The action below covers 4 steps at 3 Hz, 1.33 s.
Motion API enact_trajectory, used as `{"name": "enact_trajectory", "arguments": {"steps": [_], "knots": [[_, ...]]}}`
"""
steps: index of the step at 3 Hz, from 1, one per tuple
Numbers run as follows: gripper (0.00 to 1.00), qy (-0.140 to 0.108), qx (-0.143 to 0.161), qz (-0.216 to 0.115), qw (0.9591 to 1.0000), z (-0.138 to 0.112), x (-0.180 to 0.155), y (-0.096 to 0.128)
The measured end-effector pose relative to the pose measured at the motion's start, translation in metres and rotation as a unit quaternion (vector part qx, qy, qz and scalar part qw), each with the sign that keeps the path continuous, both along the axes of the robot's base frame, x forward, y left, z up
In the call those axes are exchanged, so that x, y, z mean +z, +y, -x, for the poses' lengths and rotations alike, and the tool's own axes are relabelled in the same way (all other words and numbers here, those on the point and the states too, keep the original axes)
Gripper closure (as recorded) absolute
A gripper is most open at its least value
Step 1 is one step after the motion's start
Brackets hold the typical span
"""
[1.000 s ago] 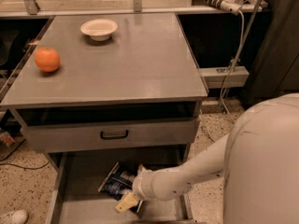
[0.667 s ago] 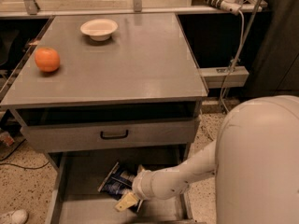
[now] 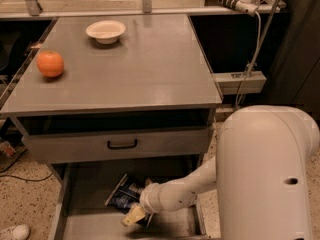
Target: Pick blue chip bag from middle drawer and place on counter
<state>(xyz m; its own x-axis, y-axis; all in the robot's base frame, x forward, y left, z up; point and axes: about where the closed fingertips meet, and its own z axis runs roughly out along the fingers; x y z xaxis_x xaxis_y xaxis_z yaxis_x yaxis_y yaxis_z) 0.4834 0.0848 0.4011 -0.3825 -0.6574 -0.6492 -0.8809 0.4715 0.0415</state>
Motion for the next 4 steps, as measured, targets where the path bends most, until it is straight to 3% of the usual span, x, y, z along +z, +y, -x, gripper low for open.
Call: {"name": "enact_trajectory", "arguments": {"steps": [2,4], "knots": [[0.00,0.017,0.008,0.003,0.9998,-0.001,-0.031,0.009],[0.42,0.018,0.008,0.003,0.9998,-0.001,-0.032,0.009]]}}
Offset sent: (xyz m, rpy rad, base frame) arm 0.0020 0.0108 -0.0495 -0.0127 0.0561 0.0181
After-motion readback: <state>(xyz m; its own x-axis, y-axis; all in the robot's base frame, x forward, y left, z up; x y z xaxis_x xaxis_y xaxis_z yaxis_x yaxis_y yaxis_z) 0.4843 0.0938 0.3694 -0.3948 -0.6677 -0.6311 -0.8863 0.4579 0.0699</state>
